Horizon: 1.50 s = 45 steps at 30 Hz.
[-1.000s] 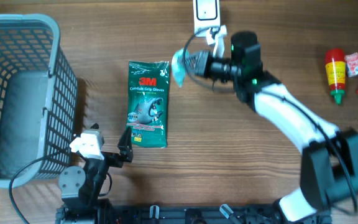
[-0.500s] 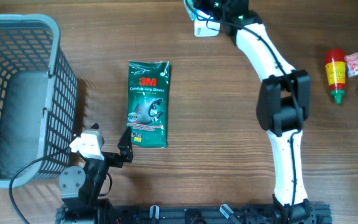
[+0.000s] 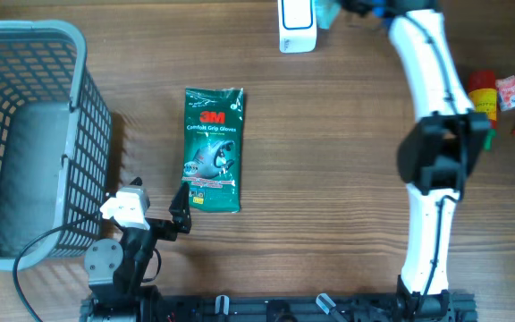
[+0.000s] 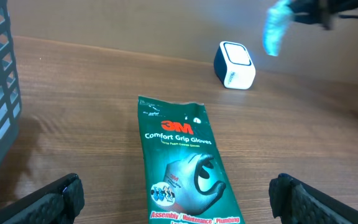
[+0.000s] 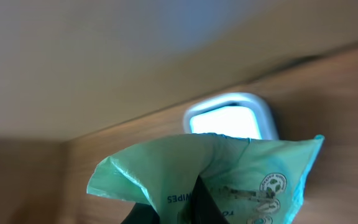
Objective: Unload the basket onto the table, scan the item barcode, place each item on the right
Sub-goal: 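Carry the tissue pack to the right table edge and release it, then reach the right gripper to the green 3M glove pack and grasp it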
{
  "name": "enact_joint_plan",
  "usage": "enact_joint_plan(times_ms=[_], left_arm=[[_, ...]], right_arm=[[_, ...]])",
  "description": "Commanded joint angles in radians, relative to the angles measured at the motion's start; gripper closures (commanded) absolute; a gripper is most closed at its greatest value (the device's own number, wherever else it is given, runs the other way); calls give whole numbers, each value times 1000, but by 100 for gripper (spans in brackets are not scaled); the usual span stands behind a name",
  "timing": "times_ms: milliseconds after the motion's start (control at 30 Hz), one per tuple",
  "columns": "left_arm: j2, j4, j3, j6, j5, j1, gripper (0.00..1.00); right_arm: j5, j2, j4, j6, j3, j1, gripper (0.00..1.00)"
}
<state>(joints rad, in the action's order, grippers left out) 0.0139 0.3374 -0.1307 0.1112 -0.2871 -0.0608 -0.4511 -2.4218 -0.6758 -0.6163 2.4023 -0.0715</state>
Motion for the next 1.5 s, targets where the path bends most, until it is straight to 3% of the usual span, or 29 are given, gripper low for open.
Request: enact_joint_plan(times_ms=[0, 200, 400, 633, 667, 733, 833, 1000, 1133, 1233, 1367, 1467], left_arm=[[-7, -3, 3, 6, -12, 5, 0], [-7, -2, 3, 6, -12, 5, 0], [-7, -3, 3, 6, -12, 5, 0], [-7, -2, 3, 6, -12, 5, 0], [-7, -3, 3, 6, -12, 5, 0], [-7, -3, 3, 6, -12, 5, 0], [-7, -3, 3, 6, -12, 5, 0], [-7, -3, 3, 6, -12, 5, 0], [-7, -2, 3, 6, -12, 5, 0], [-7, -3, 3, 6, -12, 5, 0], [-7, -2, 3, 6, -12, 5, 0], [-7, -3, 3, 6, -12, 5, 0]], right_arm=[[253, 69, -135, 78, 29, 146, 96], [675, 49, -263, 2, 21, 401, 95], [713, 48, -491, -195, -15, 594, 96], [750, 48, -549, -184, -144, 634, 92], [750, 48, -557, -172, -146, 628, 83], [745, 64, -561, -168, -145, 613, 31], [713, 137, -563, -171, -144, 605, 2], [615, 394, -562, -173, -144, 581, 0], [433, 548, -655, -167, -144, 461, 0], [247, 563, -729, -113, -145, 312, 0], [195, 520, -639, 71, -240, -65, 0], [195, 440, -547, 108, -301, -294, 0]])
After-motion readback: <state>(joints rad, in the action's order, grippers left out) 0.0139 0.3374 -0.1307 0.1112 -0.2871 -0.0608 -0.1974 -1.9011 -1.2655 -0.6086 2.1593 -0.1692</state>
